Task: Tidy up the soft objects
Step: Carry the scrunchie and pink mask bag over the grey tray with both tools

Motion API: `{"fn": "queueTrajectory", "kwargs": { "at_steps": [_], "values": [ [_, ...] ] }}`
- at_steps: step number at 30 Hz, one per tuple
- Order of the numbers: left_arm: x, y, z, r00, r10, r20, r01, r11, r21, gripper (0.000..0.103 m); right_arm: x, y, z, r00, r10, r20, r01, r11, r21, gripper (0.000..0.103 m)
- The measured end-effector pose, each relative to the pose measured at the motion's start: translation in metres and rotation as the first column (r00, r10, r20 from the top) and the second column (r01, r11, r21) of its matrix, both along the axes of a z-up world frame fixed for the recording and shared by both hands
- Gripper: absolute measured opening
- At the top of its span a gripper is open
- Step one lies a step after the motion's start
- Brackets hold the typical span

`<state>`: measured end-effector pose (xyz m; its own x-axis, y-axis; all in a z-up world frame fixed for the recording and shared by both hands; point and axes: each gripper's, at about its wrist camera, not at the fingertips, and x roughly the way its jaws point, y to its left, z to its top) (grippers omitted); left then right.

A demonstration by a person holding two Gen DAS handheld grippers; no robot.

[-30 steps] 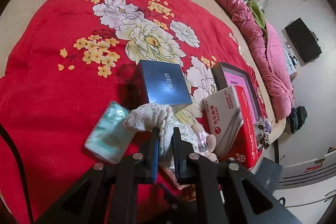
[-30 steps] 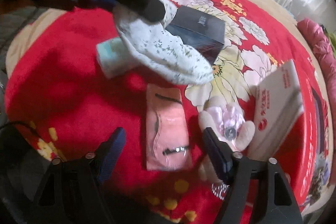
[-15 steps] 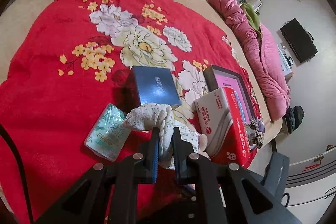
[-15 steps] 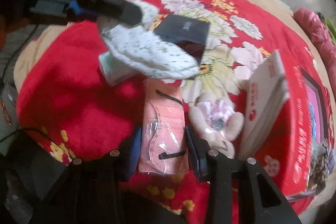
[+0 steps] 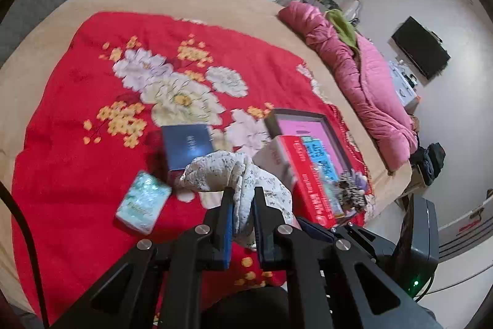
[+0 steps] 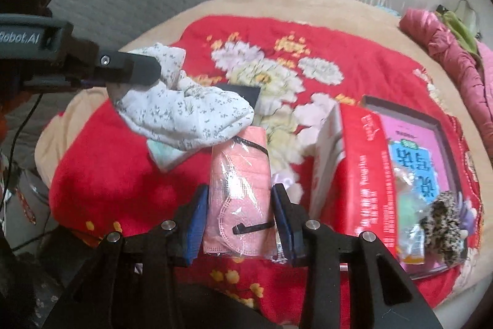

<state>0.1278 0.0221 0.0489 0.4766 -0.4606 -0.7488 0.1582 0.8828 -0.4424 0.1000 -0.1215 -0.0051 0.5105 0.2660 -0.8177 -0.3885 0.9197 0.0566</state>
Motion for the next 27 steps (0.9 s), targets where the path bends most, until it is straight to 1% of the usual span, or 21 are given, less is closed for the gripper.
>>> {"fn": "queueTrajectory", "kwargs": {
  "at_steps": [3, 7, 10, 12, 20, 23, 27],
  "values": [
    [-0.005, -0.013, 0.013, 0.999, -0.013, 0.029, 0.013, 1.000, 0.001, 0.012, -0.003, -0.013, 0.011, 0.999, -0.030, 0.022, 0.030, 1.000, 0.003, 0.042],
    [-0.008, -0.032, 0.026, 0.998, -0.031, 0.052, 0.030, 1.000, 0.009, 0.012, -0.006, -0.037, 0.024, 0.995, -0.082, 0.048, 0.081, 0.996, 0.036, 0.042],
    [-0.008, -0.056, 0.031, 0.997, -0.052, 0.058, 0.051, 0.999, 0.006, 0.012, -0.011, -0.055, 0.031, 0.991, -0.117, 0.065, 0.115, 0.992, 0.048, 0.042],
    [-0.007, -0.077, 0.034, 0.995, -0.076, 0.064, 0.075, 0.997, 0.024, 0.012, -0.012, -0.068, 0.036, 0.987, -0.145, 0.074, 0.141, 0.988, 0.061, 0.042],
    [0.000, -0.132, 0.046, 0.987, -0.132, 0.087, 0.128, 0.990, 0.051, 0.012, -0.027, -0.135, 0.056, 0.954, -0.281, 0.108, 0.269, 0.957, 0.113, 0.042],
    [0.002, -0.148, 0.048, 0.984, -0.151, 0.095, 0.147, 0.988, 0.054, 0.012, -0.032, -0.157, 0.058, 0.938, -0.328, 0.108, 0.315, 0.941, 0.119, 0.042],
    [0.005, -0.168, 0.047, 0.981, -0.170, 0.094, 0.165, 0.985, 0.056, 0.012, -0.033, -0.177, 0.058, 0.922, -0.371, 0.107, 0.357, 0.925, 0.128, 0.042]
  ]
}}
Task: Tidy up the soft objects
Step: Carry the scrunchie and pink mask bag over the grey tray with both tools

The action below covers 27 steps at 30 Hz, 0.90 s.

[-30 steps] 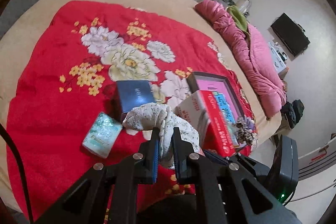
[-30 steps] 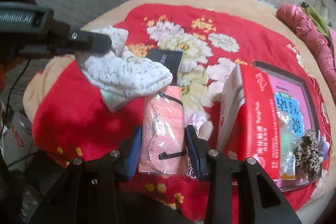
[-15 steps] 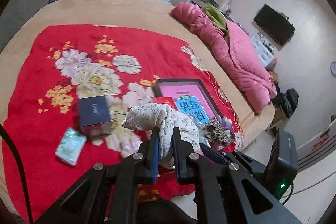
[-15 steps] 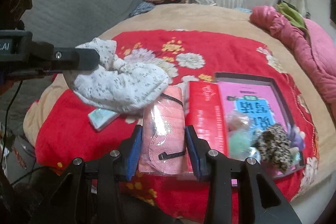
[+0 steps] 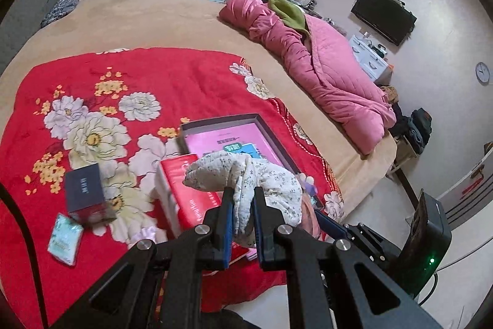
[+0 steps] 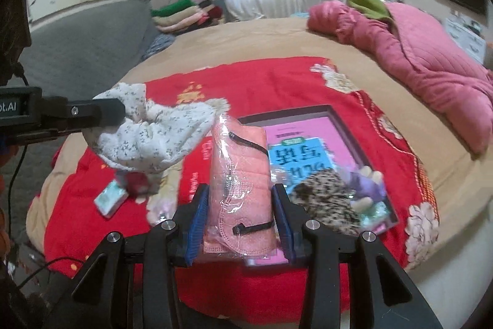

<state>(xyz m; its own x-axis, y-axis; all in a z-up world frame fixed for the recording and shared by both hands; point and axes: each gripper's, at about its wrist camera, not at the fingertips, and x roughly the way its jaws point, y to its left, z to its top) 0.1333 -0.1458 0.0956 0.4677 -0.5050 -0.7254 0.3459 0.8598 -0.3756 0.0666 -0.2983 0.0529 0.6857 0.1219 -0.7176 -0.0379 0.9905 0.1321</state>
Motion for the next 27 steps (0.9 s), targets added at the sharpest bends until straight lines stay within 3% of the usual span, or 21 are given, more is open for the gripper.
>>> {"fn": "queueTrajectory", "kwargs": {
  "at_steps": [4, 13, 27],
  "values": [
    [0.005, -0.016, 0.000, 1.000, -0.013, 0.004, 0.013, 1.000, 0.006, 0.012, 0.001, -0.015, -0.003, 0.999, -0.048, -0.008, 0.048, 0.998, -0.031, 0.042],
    [0.018, -0.043, -0.002, 0.999, -0.045, 0.001, 0.045, 0.999, 0.015, 0.012, -0.002, -0.049, -0.004, 0.993, -0.118, -0.006, 0.118, 0.993, -0.004, 0.042],
    [0.043, -0.082, -0.040, 0.996, -0.081, -0.028, 0.082, 0.996, 0.044, 0.012, 0.004, -0.079, -0.011, 0.984, -0.176, -0.020, 0.176, 0.984, 0.000, 0.042]
  ]
}}
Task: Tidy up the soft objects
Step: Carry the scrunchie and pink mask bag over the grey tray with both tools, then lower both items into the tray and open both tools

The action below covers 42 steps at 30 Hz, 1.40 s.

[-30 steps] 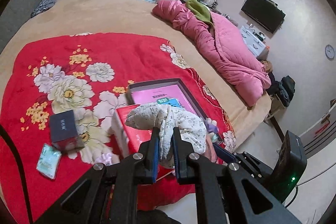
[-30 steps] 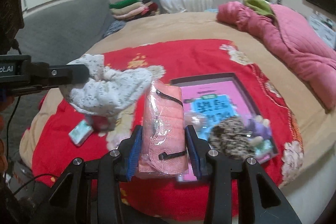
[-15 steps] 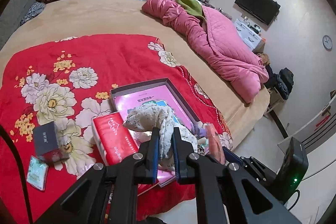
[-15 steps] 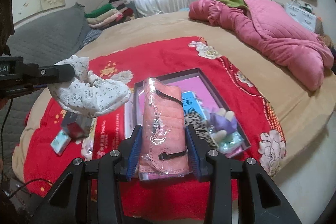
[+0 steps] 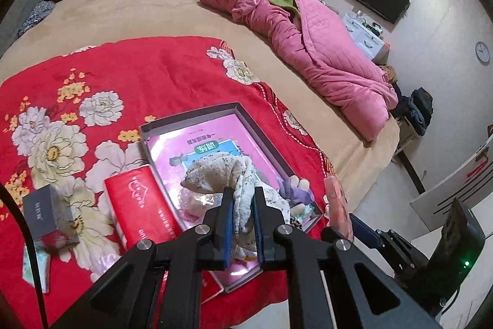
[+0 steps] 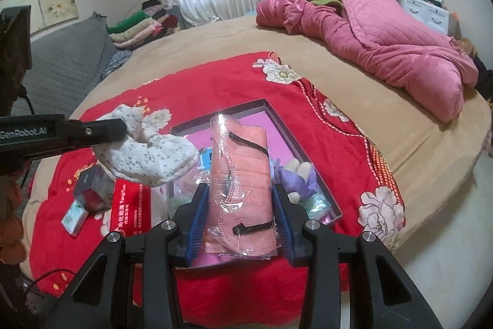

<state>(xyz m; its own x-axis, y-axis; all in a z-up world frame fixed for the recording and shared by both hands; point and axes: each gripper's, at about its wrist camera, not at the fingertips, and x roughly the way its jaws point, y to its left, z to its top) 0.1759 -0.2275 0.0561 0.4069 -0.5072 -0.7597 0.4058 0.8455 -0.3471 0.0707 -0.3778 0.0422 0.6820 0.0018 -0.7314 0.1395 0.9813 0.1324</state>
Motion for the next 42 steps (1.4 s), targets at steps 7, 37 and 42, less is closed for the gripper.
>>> {"fn": "queueTrajectory", "kwargs": {
  "at_steps": [7, 37, 42],
  "values": [
    [0.019, -0.017, -0.028, 0.999, -0.011, -0.038, 0.012, 0.999, 0.036, 0.012, 0.007, -0.004, -0.005, 1.000, -0.006, -0.013, 0.006, 1.000, -0.002, 0.042],
    [0.050, -0.014, -0.096, 0.987, 0.003, -0.164, 0.015, 0.994, 0.108, 0.012, 0.058, 0.046, -0.061, 0.979, 0.146, -0.144, -0.157, 0.985, -0.067, 0.043],
    [0.051, -0.012, -0.096, 0.986, 0.003, -0.165, 0.014, 0.995, 0.102, 0.012, 0.065, 0.052, -0.073, 0.971, 0.163, -0.174, -0.180, 0.980, -0.084, 0.043]
  ]
}}
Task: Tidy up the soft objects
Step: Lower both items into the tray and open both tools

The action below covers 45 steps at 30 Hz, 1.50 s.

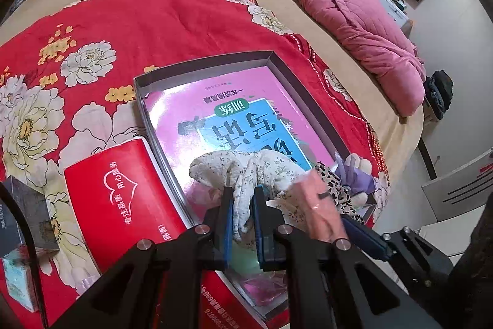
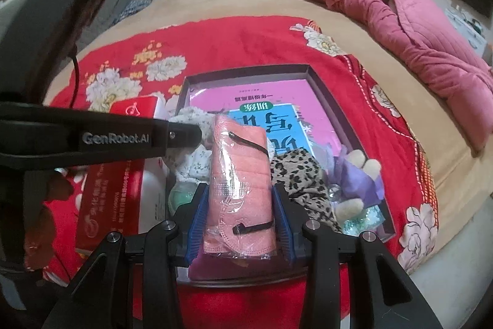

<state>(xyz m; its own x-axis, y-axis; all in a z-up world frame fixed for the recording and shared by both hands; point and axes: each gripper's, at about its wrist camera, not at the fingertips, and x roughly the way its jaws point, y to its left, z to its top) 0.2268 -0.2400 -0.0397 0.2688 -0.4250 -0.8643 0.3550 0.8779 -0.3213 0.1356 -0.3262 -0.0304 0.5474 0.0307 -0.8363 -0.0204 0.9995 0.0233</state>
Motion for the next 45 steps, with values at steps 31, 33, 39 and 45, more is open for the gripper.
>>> {"fn": "queueTrajectory", "kwargs": {
  "at_steps": [31, 33, 39, 45],
  "values": [
    [0.003, -0.007, -0.004, 0.999, -0.041, 0.001, 0.041, 0.999, 0.033, 0.012, 0.017, -0.014, -0.030, 0.998, -0.030, -0.058, 0.031, 0.999, 0.022, 0.043],
    [0.003, -0.007, -0.006, 0.999, -0.040, 0.001, 0.040, 0.998, 0.041, 0.012, 0.019, -0.014, -0.030, 0.998, -0.025, -0.060, 0.025, 1.000, 0.012, 0.044],
    [0.004, -0.007, -0.008, 0.999, -0.034, -0.003, 0.034, 0.998, 0.044, 0.012, 0.018, -0.012, -0.027, 0.998, -0.023, -0.053, 0.023, 1.000, -0.003, 0.045],
    [0.004, -0.008, -0.007, 0.999, -0.038, 0.001, 0.038, 0.998, 0.051, 0.012, 0.015, -0.015, -0.021, 0.999, -0.034, -0.041, 0.034, 0.999, 0.004, 0.053]
  ]
}}
